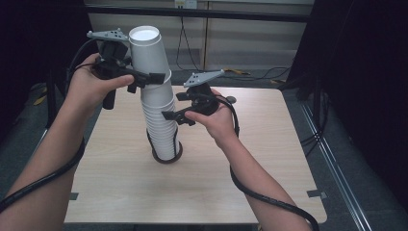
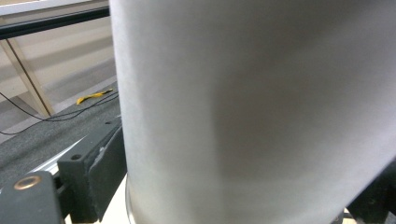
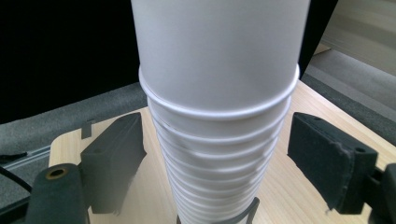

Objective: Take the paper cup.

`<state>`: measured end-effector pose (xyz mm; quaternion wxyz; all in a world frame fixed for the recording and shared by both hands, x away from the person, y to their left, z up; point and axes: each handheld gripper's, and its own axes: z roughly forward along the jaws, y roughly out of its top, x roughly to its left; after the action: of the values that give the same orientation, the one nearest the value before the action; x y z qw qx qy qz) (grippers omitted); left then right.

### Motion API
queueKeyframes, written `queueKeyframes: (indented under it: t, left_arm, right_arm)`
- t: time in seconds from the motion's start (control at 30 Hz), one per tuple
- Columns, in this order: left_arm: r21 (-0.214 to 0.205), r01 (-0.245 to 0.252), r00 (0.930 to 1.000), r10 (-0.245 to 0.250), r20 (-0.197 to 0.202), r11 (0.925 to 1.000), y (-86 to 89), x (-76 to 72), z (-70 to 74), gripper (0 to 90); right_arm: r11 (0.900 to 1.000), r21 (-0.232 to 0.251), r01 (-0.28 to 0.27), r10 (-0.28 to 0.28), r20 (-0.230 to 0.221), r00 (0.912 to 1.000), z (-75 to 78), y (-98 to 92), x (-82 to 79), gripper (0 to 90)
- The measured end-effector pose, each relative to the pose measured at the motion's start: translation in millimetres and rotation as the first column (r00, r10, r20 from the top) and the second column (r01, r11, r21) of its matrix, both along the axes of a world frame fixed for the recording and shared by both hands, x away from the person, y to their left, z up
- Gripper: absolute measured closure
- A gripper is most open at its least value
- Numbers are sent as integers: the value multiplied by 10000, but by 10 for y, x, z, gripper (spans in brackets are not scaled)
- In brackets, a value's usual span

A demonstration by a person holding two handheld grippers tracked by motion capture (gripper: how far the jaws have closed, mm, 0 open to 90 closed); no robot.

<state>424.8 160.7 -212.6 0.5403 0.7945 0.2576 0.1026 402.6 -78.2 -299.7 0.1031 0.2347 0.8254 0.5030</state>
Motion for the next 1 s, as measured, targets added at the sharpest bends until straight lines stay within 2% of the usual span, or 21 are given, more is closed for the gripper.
queueKeyframes:
  t: [0.2,0.27,0.47,0.67,1.0]
  left_arm:
    - [-81,-22,9999,23,128,10000,15,-19,67,95]
    - [-287,-29,9999,34,169,9996,17,-25,104,95]
    - [-439,-82,9996,93,256,9990,12,-22,167,95]
    - [-450,-49,9996,62,285,9990,13,-45,228,96]
    - [-433,-20,9994,35,358,9991,10,-60,242,96]
  right_arm:
    - [10000,-48,-75,75,-137,9999,-67,25,-6,182]
    - [10000,-18,-82,82,-177,9998,-82,22,-3,182]
    - [9999,-47,-98,97,-171,9998,-88,9,0,185]
    - [9999,-67,-106,104,-223,9997,-113,-23,-6,185]
    - [9999,-85,-100,97,-301,9995,-153,-43,-12,185]
